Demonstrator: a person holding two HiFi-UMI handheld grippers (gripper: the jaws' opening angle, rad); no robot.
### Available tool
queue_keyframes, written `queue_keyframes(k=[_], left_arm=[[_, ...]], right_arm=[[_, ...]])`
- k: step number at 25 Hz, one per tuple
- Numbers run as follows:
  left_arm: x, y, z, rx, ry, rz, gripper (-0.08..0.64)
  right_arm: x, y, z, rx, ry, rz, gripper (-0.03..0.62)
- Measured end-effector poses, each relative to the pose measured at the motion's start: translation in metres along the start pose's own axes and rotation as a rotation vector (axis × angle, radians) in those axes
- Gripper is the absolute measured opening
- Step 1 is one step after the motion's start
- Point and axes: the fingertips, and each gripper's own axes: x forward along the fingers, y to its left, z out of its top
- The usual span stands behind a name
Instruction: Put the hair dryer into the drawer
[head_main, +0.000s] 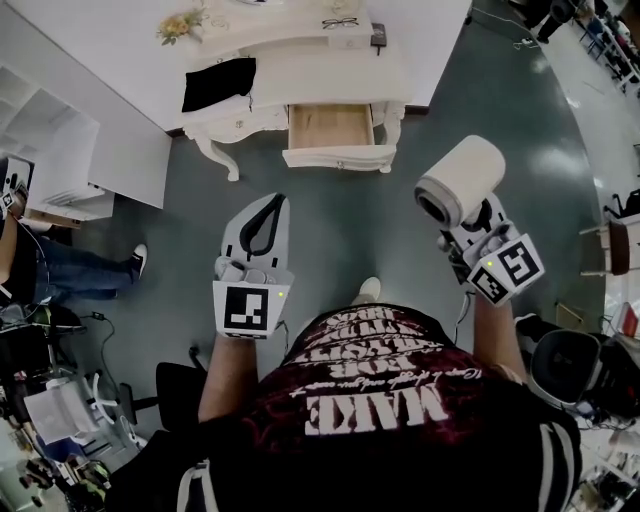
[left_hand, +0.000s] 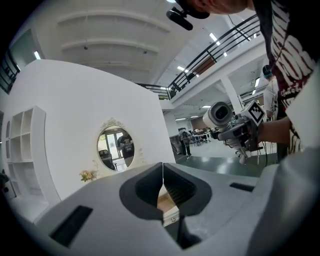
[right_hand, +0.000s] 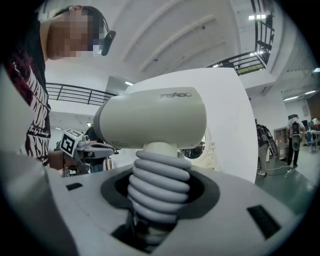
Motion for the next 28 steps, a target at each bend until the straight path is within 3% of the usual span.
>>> queue_keyframes(k=[6,14,23,28], left_arm=[[0.026,-0.017,-0.004,0.071,0.028,-0.041,0.009],[0.053,-0.022,0.004,0.112,0.051,-0.020,0.008],[0.052,-0.017,0.003,0.076,0.051,0.064,0.008],[0.040,0.003,-0.006,0.022,0.076,0.131,0.008]], right_arm=[[0.002,-0.024,-0.010,0.026,-0.001,0.002,0.198],[0.007,-0.043,-0.010,0.039,0.000,0.037,0.199],[0.020,-0.051,-0.008,0.026,-0.011,0.104,0.198],[0.037,-0.052,-0.010,0.029,0.016,0.098,0.199]])
